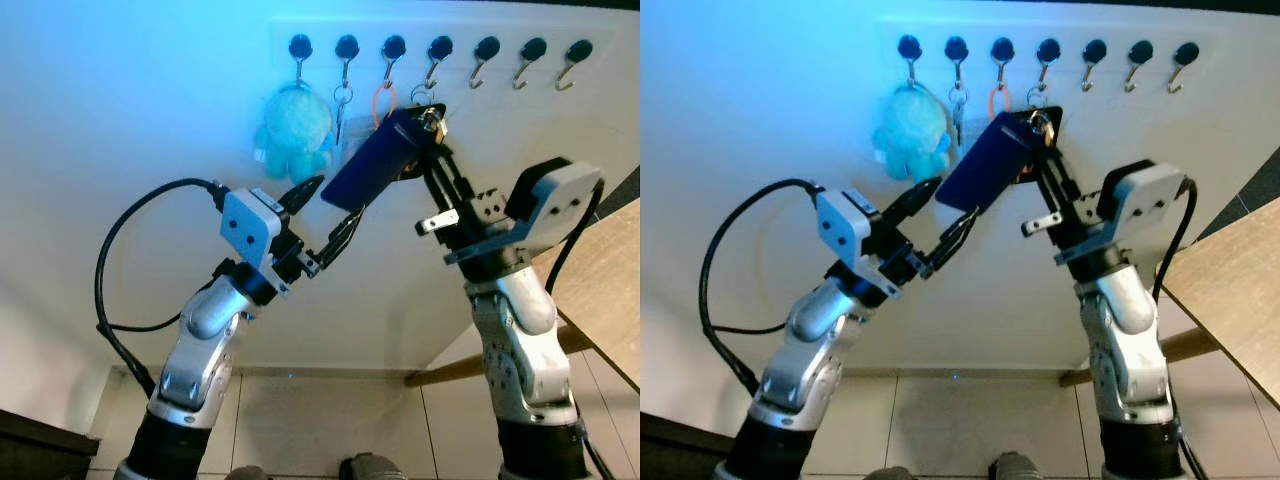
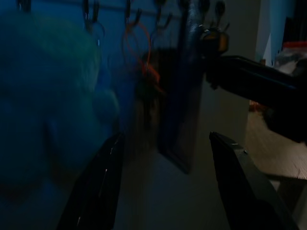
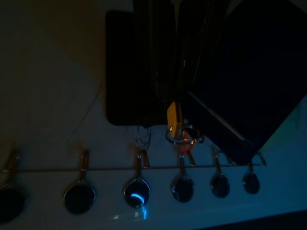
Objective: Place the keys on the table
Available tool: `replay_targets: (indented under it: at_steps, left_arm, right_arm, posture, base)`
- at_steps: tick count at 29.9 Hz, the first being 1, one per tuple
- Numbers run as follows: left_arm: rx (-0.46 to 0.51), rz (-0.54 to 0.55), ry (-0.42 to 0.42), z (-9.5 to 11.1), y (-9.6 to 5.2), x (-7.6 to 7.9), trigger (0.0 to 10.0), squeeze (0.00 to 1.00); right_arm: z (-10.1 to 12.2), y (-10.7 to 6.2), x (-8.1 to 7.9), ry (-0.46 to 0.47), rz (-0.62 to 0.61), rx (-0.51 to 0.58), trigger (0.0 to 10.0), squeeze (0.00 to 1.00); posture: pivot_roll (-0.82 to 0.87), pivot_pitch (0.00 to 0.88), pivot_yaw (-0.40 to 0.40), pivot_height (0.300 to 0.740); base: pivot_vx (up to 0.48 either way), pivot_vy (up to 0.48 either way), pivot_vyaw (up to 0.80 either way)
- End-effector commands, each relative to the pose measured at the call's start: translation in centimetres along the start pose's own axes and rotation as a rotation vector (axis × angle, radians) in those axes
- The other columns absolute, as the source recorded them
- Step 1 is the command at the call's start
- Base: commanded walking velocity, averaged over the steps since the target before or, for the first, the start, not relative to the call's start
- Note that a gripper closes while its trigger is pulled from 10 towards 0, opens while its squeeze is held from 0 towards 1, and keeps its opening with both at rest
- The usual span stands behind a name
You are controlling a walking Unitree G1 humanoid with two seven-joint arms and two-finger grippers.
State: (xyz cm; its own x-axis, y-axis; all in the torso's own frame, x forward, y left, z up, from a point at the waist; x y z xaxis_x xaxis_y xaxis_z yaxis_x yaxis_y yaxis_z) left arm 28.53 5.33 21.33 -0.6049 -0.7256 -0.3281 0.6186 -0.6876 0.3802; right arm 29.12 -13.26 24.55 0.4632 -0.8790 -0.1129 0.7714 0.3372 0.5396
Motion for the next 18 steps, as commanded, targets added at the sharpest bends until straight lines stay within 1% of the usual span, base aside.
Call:
replay_targets:
  at_steps: [1,3,4,5,6,7,8,9,10,11,12,13,14,15,16,17,18]
  left_arm:
    - [-0.015,-0.022,0.005,-0.3,-0.6,0.1,10.0,0.0]
    - [-0.049,-0.038,0.003,-1.1,-1.4,0.4,10.0,0.0]
    - [-0.049,-0.038,0.003,-1.1,-1.4,0.4,10.0,0.0]
    - [-0.116,-0.053,0.0,-2.8,-2.7,0.6,10.0,0.0]
    - [-0.141,-0.059,-0.004,-3.4,-3.2,0.7,10.0,0.0]
    - [-0.141,-0.059,-0.004,-3.4,-3.2,0.7,10.0,0.0]
    - [-0.19,-0.067,0.001,-4.7,-4.0,0.8,10.0,0.0]
    - [-0.248,-0.068,-0.014,-6.0,-4.9,0.9,10.0,0.0]
    - [-0.295,-0.051,-0.015,-7.3,-5.7,0.7,10.0,0.0]
    - [-0.364,-0.017,-0.023,-8.9,-6.7,0.3,10.0,0.0]
    - [-0.364,-0.017,-0.023,-8.9,-6.7,0.3,10.0,0.0]
    - [-0.472,0.071,-0.047,-11.4,-8.1,-0.6,10.0,0.0]
    - [-0.763,0.334,-0.133,-16.9,-12.3,-2.7,10.0,0.0]
    - [-0.763,0.334,-0.133,-16.9,-12.3,-2.7,10.0,0.0]
    - [-0.855,0.418,-0.158,-18.3,-13.8,-3.1,10.0,0.0]
    - [-0.889,0.487,-0.17,-18.9,-14.7,-3.5,10.0,0.0]
    - [-0.893,0.52,-0.172,-19.1,-15.2,-3.8,10.0,0.0]
  right_arm:
    - [0.1,-0.4,-0.4,-0.018,-0.003,0.01,0.0,0.0]
    - [-0.9,-1.5,-0.1,-0.022,-0.039,-0.021,0.0,0.0]
    - [-0.9,-1.5,-0.1,-0.022,-0.039,-0.021,0.0,0.0]
    - [-2.7,-3.1,0.8,-0.022,-0.091,-0.089,0.0,0.0]
    - [-3.4,-3.7,1.1,-0.023,-0.112,-0.116,0.0,0.0]
    - [-3.4,-3.7,1.1,-0.023,-0.112,-0.116,0.0,0.0]
    - [-4.7,-4.7,2.0,-0.016,-0.157,-0.168,0.0,0.0]
    - [-6.4,-5.9,3.2,-0.001,-0.224,-0.233,0.0,0.0]
    - [-8.0,-7.0,4.3,0.03,-0.291,-0.298,0.0,0.0]
    - [-9.4,-8.1,5.4,0.063,-0.358,-0.345,0.0,0.0]
    - [-9.4,-8.1,5.4,0.063,-0.358,-0.345,0.0,0.0]
    - [-11.5,-9.6,6.6,0.107,-0.443,-0.421,0.0,0.0]
    - [-15.8,-13.0,8.2,0.143,-0.56,-0.61,0.6,0.0]
    - [-15.8,-13.0,8.2,0.143,-0.56,-0.61,0.6,0.0]
    - [-17.1,-14.1,8.5,0.144,-0.586,-0.682,0.6,0.0]
    - [-18.0,-14.9,8.5,0.14,-0.592,-0.734,1.4,0.0]
    - [-18.4,-15.3,8.4,0.137,-0.592,-0.758,1.4,0.0]
  posture:
    - [0.01,0.088,-0.011,0.74]
    - [0.01,0.087,-0.009,0.74]
    - [0.01,0.087,-0.009,0.74]
    - [0.01,0.086,-0.006,0.74]
    - [0.01,0.086,-0.006,0.74]
    - [0.01,0.086,-0.006,0.74]
    - [0.01,0.087,-0.002,0.74]
    - [0.01,0.086,-0.001,0.74]
    - [0.01,0.086,-0.001,0.74]
    - [0.01,0.086,0.001,0.74]
    - [0.01,0.086,0.001,0.74]
    - [0.02,0.083,-0.003,0.74]
    - [0.01,0.082,-0.006,0.74]
    - [0.01,0.082,-0.006,0.74]
    - [0.01,0.082,-0.006,0.74]
    - [0.02,0.076,-0.004,0.74]
    - [0.02,0.076,-0.004,0.74]
  base:
    - [0.0,0.0,0.0]
    - [0.0,0.0,0.0]
    - [0.0,0.0,0.0]
    - [0.0,0.0,0.0]
    - [0.0,0.0,0.0]
    - [0.0,0.0,0.0]
    - [0.0,0.0,0.0]
    - [0.0,0.0,0.0]
    - [0.0,0.0,0.0]
    - [0.0,0.0,0.0]
    - [0.0,0.0,0.0]
    - [0.0,0.0,0.0]
    - [0.0,0.0,0.0]
    - [0.0,0.0,0.0]
    - [0.0,0.0,0.0]
    - [0.0,0.0,0.0]
    - [0.0,0.0,0.0]
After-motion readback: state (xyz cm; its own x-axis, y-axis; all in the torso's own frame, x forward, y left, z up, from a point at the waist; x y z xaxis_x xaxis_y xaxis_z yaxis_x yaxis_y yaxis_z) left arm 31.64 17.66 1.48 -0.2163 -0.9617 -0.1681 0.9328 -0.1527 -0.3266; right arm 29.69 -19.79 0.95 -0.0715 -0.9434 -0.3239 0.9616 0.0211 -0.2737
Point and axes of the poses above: a point about 5 cm out from each wrist's last joint towards the gripper, its own y axis pointing out of the wrist towards the gripper, its own z axis along the axis of the wrist's last joint, x = y × z, the point moved 4 cm from there along y, pointing out of the wrist towards the gripper, and after that the axes turned 11 degrees about y, right-handed, at the moved point
